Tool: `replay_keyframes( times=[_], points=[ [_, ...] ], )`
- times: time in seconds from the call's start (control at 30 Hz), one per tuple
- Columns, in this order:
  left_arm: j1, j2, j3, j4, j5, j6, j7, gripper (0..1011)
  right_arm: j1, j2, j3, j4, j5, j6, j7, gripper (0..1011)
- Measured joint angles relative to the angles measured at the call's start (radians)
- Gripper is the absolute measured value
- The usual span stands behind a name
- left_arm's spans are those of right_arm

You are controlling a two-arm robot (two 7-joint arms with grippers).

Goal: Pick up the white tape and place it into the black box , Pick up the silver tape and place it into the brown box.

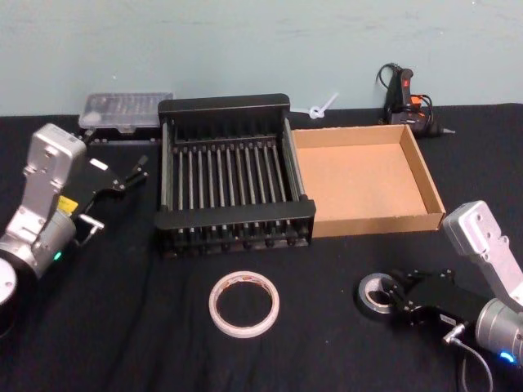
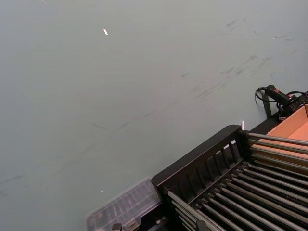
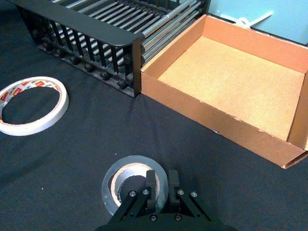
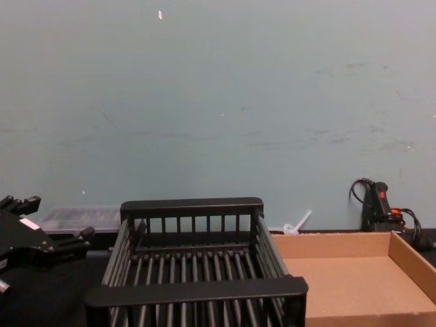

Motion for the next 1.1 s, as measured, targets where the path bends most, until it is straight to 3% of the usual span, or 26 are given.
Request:
replay_keyframes(
  times=[0.43,0.8,1.1],
  points=[
    [0.0,0.0,0.0,0.0,0.0,0.0,0.0,1001,-0.003,-0.002,0.007,-0.003,0.002,-0.007,0.006,158],
    [0.0,0.0,0.0,0.0,0.0,0.0,0.0,1001,-0.006,0.001,0.04,-0.032,0.02,-0.053,0.028,158],
    [0.0,0.0,0.0,0.0,0.0,0.0,0.0,1001,0.034,-0.009,0.058,-0.036,0.027,-0.099,0.029,158]
  ],
)
